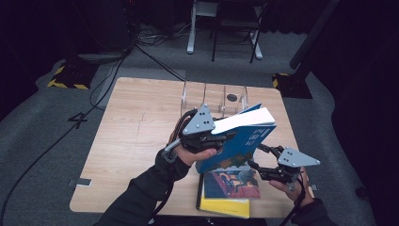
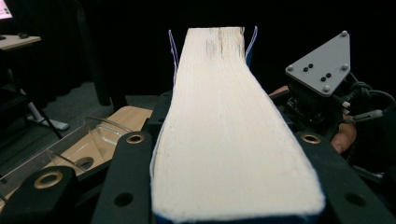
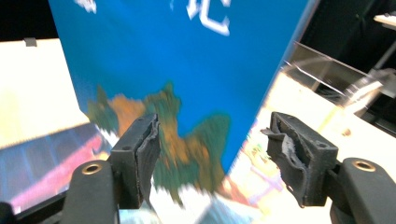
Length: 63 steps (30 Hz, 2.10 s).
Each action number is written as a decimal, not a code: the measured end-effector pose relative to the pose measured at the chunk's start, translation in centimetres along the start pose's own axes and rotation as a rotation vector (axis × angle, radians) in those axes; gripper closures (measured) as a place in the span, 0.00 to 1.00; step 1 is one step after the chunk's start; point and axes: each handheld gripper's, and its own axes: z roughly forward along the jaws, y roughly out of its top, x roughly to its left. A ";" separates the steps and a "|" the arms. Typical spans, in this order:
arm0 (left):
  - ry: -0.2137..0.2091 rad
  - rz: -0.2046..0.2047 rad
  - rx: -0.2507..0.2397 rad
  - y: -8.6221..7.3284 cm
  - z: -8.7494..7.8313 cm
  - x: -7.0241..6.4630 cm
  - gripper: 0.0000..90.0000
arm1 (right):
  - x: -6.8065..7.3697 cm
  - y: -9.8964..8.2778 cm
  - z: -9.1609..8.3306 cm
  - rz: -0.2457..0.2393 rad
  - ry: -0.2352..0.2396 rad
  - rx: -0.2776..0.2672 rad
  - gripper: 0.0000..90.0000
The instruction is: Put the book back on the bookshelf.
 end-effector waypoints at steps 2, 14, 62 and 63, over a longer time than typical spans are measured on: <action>0.003 0.001 -0.004 0.0 0.0 -0.1 0.66 | -0.4 -0.8 -0.7 0.024 0.004 0.005 0.37; 0.015 -0.006 -0.023 -0.3 0.1 0.2 0.66 | -4.8 -7.8 -1.2 0.141 -0.122 0.195 0.35; 0.479 -0.127 0.002 -1.4 -6.6 8.0 0.67 | -4.3 -9.1 0.6 0.136 -0.195 0.341 0.38; 0.484 -0.133 0.005 -1.5 -6.4 8.2 0.67 | -4.2 -9.1 0.7 0.133 -0.190 0.342 0.38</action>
